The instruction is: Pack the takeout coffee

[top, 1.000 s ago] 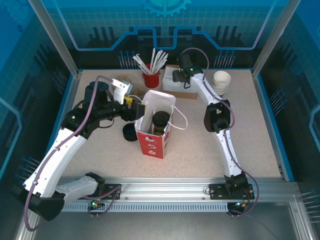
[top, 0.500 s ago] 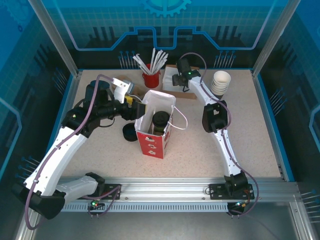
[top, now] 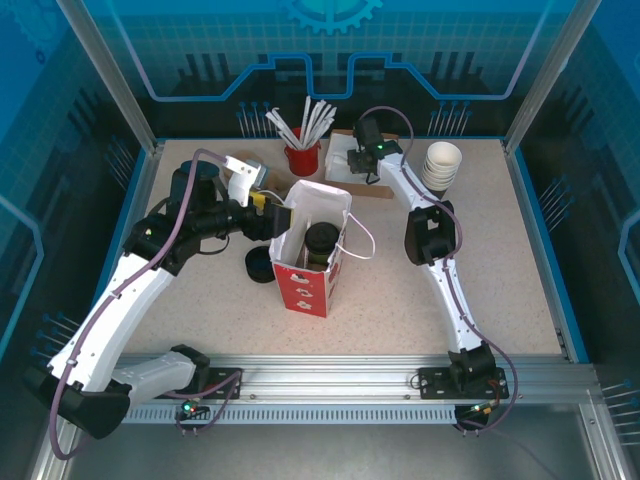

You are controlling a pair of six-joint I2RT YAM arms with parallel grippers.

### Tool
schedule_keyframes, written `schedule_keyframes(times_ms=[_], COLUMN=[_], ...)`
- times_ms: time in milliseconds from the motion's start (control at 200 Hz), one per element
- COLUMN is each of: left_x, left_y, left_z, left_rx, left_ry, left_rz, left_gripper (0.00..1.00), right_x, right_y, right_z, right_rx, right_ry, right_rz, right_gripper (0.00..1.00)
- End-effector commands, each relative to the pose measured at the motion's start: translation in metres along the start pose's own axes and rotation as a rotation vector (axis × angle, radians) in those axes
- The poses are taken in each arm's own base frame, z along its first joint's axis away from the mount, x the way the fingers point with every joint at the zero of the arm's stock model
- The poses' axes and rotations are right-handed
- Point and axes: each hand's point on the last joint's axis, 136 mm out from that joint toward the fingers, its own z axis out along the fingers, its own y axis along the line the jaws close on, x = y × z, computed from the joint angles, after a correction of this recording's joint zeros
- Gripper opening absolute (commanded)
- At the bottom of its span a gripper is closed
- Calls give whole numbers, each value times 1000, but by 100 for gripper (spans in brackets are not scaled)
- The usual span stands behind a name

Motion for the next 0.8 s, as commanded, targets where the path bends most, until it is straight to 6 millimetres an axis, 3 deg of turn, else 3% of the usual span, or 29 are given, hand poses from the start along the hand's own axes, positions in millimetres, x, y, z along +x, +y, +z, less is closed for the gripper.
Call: schedule_keyframes(times_ms=[0,285,515,795], left_x=[2,3,5,5], left_y=[-3,-4,-3,0], left_z=[-3,-4,-4,-2], left_rx=[4,7,6,-2], left_ry=[5,0,-1,-5], left_rz=[-13,-13,-30,-48], left_gripper=[75,76,76,76], right_x=[-26,-49,-71,-88], right_y=[3,5,7,11], right_z=[-26,-57,-92,-139], right_rx=[-35,-49,-67,-81], right_ry=[-52,-101,-147,-181], right_rz=[9,3,0,-13], right_gripper=[23,20,2,0])
